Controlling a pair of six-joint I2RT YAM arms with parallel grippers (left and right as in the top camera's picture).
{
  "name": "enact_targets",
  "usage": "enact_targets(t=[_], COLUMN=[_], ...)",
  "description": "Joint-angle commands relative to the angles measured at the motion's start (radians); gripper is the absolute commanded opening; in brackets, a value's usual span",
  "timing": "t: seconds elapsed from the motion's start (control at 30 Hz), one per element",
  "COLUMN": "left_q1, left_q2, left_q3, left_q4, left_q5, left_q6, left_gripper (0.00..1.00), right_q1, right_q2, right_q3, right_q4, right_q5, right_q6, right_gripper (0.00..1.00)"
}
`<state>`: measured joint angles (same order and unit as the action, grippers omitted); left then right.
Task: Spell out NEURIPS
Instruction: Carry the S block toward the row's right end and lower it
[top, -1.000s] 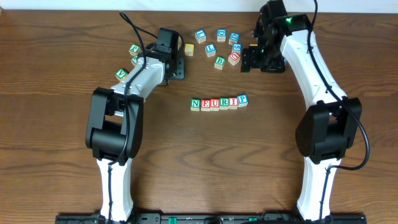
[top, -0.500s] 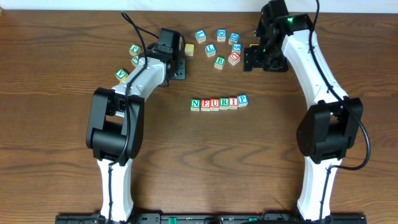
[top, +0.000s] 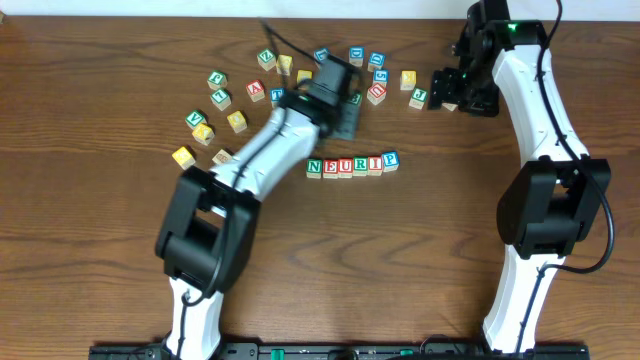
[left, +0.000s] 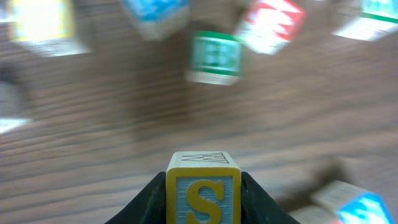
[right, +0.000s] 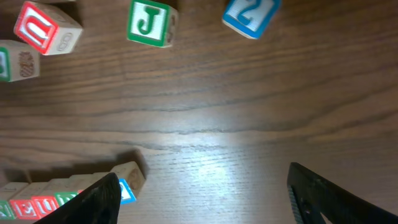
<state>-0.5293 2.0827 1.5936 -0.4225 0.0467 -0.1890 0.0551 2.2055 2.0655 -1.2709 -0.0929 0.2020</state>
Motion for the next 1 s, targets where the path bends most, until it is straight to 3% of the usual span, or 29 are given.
enact_targets(t=[0.0, 0.23, 0.33, 0.53, 0.8, 0.97], left_q1=[-0.081, -0.207, -0.233, -0.222, -0.212, -0.213], left_q2=[0.009, 0.01, 0.01, 0.01, 0.077, 0.158], left_q3=[-0.006, -0.006, -0.006, -0.006, -0.006, -0.006], left_q4=[0.022, 0.097, 0.104, 0.113, 0.241, 0.324], left_q5=[-0.005, -0.015, -0.079, -0.171, -0.219, -0.22], left_q6=[-0.049, -0.066, -0.126, -0.165, -0.174, -0.259], left_gripper=[0.33, 0.33, 0.33, 0.34, 0.34, 0.35], right_q1=[-0.011, -0.024, -0.035, -0.066, -0.083, -0.081], right_q2=[-0.014, -0.014, -0.014, -0.014, -0.014, -0.014], right_q3=[0.019, 0.019, 0.019, 0.019, 0.018, 0.018], right_q4=[-0.01, -0.026, -0.035, -0.05, -0.069, -0.072], right_q5=[0.005, 0.005, 0.005, 0.005, 0.005, 0.005], right_q6=[0.009, 0.002, -0.001, -0.001, -0.001, 0.0], right_gripper=[0.8, 0.81, 0.8, 0.79, 0.8, 0.8])
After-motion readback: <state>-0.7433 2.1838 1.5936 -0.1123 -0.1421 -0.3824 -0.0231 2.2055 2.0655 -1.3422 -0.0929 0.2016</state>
